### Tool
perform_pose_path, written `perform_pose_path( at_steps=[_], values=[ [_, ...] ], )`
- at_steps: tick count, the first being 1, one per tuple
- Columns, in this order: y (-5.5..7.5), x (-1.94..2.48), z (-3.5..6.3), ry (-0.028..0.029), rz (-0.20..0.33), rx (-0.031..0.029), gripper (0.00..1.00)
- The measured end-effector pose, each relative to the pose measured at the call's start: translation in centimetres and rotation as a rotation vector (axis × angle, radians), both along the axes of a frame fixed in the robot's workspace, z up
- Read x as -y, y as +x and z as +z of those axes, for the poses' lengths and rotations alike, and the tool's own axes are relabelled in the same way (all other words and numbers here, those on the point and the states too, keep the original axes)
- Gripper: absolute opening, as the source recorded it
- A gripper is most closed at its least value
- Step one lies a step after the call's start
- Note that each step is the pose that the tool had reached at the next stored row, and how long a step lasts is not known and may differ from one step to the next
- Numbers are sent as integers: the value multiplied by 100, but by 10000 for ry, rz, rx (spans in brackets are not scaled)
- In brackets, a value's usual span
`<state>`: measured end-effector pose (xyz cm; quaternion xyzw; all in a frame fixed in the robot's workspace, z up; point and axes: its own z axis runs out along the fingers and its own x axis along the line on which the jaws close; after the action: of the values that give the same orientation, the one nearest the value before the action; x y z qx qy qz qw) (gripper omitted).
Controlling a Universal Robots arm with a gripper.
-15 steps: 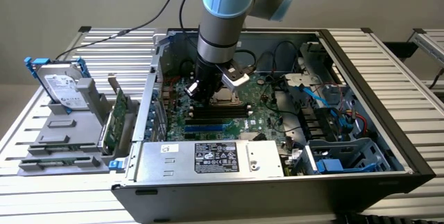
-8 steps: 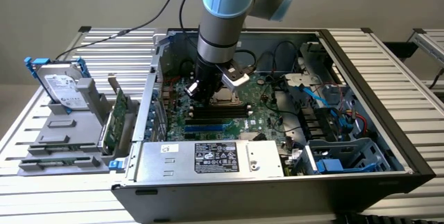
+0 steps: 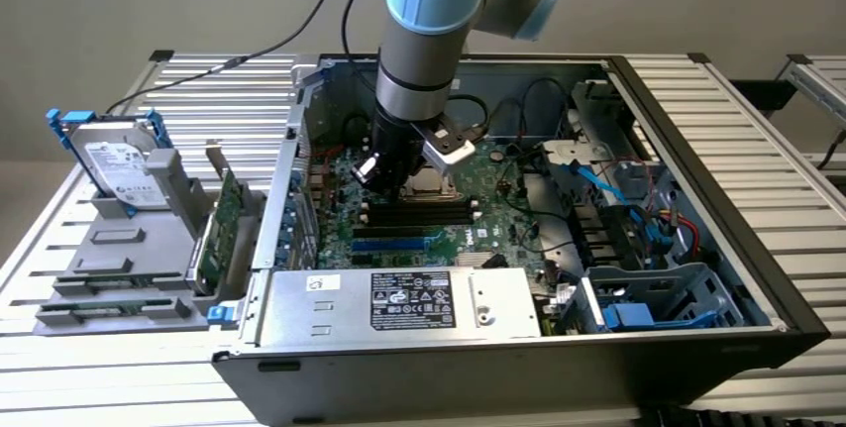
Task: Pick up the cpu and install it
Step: 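Install the second cpu locking lever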
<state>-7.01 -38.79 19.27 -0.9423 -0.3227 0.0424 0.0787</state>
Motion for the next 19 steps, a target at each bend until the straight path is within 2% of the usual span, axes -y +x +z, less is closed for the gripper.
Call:
perform_pose_path(
  at_steps=[19],
  values=[
    [0, 0, 0, 1, 0, 0, 11]
  ],
)
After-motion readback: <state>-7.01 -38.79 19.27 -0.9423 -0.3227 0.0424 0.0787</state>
